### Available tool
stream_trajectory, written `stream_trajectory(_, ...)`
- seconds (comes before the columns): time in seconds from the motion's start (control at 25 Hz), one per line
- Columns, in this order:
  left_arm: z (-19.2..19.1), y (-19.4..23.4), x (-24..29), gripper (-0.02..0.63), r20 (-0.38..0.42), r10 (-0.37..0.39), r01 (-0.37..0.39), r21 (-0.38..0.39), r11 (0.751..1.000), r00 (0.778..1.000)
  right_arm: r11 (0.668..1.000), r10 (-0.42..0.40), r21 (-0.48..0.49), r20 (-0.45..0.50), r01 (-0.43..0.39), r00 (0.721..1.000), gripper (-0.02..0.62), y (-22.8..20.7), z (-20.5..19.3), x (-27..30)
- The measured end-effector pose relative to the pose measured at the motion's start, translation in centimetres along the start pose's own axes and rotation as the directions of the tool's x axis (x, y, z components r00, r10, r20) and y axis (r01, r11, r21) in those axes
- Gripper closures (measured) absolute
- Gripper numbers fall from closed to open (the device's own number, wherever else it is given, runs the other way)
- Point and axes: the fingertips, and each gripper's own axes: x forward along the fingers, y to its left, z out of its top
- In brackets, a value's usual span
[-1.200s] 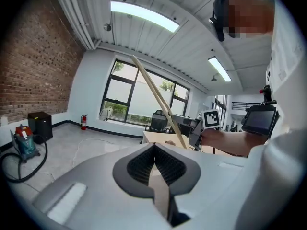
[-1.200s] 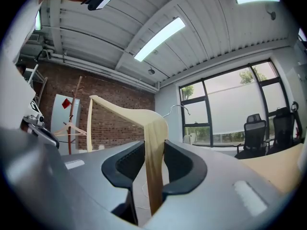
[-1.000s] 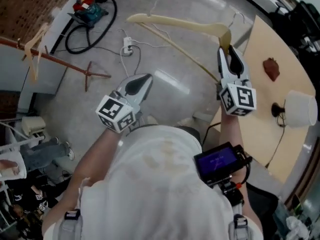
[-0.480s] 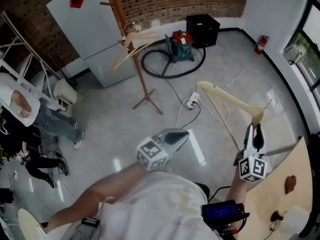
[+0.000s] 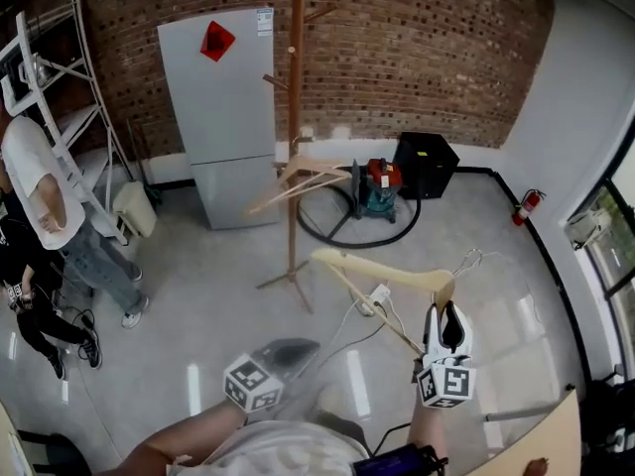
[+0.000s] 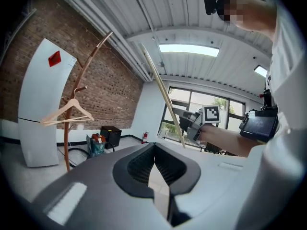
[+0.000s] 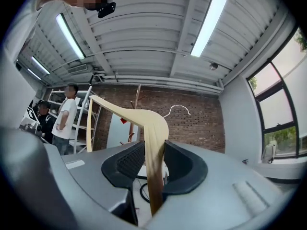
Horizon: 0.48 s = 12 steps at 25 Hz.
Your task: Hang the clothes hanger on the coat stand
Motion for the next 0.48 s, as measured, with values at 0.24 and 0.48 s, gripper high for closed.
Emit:
stream_trajectory(0.24, 1.4, 5.7, -0.1, 0.604, 0.036, 0.134, -0.133, -0.007, 0.991, 0.990, 0.989, 0.148, -0.019, 0.032, -0.147, 0.988, 0.457, 3.2, 0.3, 9.2)
stream_trajectory(0.48, 4.8, 10.3, 2.2, 0.604, 0.071, 0.224, -0.224, -0.004, 0.974, 0.972, 0.960, 0.280, -0.023, 0.068, -0.279, 0.958, 0.456, 5.5, 0.7, 18.2)
